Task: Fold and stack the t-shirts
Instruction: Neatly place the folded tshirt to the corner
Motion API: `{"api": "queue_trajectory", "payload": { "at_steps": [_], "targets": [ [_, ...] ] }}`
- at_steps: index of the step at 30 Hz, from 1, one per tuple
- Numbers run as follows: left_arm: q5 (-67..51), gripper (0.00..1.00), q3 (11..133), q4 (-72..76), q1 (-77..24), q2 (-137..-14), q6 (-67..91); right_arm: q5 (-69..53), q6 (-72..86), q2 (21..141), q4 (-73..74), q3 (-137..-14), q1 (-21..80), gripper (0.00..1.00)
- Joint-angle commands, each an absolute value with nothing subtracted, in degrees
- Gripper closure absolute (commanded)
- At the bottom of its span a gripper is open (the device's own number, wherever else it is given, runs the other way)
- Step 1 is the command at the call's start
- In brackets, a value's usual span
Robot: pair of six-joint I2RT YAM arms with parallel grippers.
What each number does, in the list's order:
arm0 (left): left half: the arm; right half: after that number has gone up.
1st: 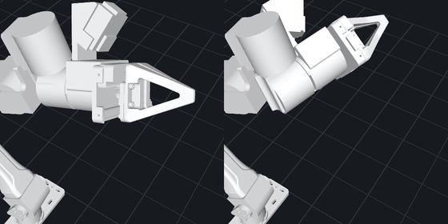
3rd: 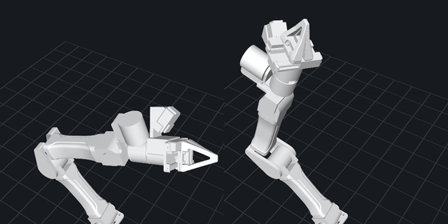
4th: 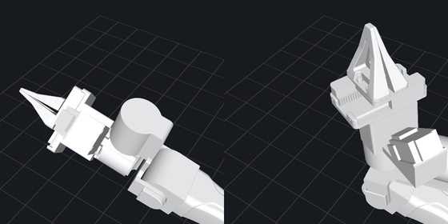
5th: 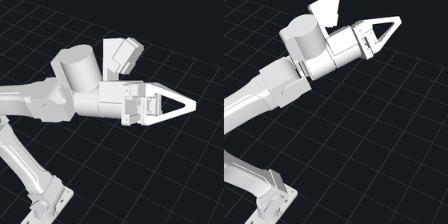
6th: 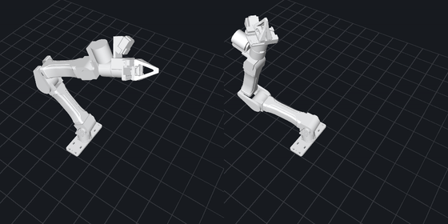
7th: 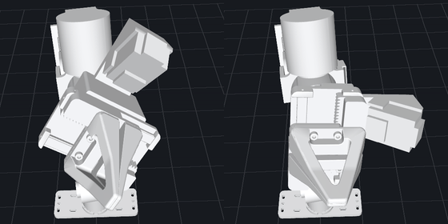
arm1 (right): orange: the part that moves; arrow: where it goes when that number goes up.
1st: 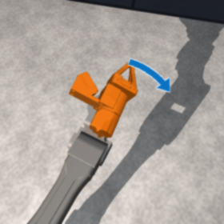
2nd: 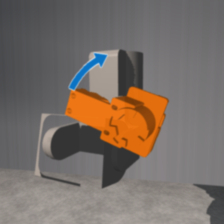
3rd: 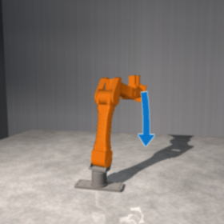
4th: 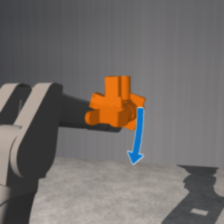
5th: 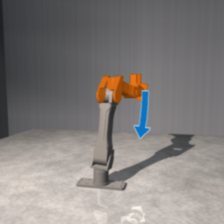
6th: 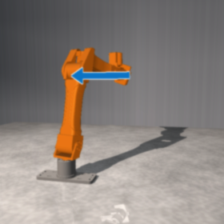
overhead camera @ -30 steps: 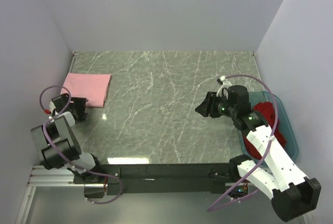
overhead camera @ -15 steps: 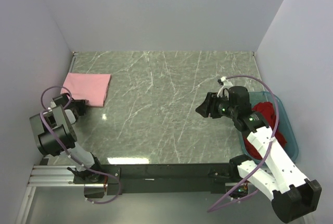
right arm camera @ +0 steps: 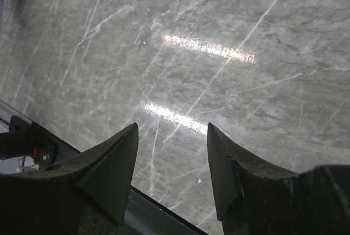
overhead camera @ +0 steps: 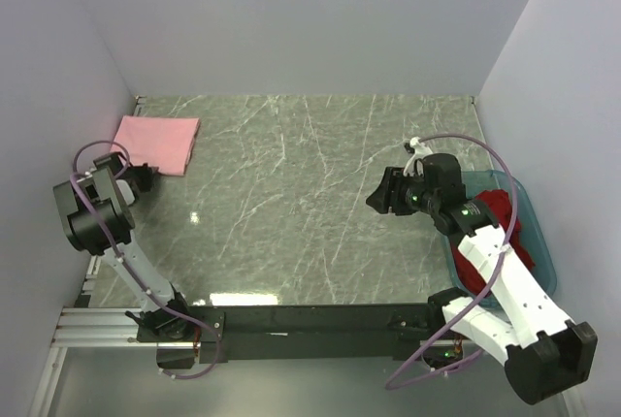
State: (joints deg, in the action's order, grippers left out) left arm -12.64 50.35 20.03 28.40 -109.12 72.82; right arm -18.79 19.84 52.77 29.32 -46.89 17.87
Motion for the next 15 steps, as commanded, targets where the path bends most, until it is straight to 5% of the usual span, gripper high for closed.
{"api": "queue_trajectory", "payload": {
  "at_steps": [1, 8, 15],
  "targets": [
    [-12.22, 0.95, 55.45, 18.64, 28.48, -112.05, 71.37, -17.93, 19.07, 54.05, 28.83, -49.83, 18.28, 0.4],
    [-14.06, 0.92, 60.9, 19.51, 27.95, -117.5, 72.42, -18.02, 18.99, 55.98, 28.83, -50.71, 18.28, 0.4],
    [-14.15, 0.78, 62.06, 17.84, 26.63, -117.25, 72.07, -16.97, 18.98, 55.02, 29.62, -50.98, 18.19, 0.4]
  ]
}}
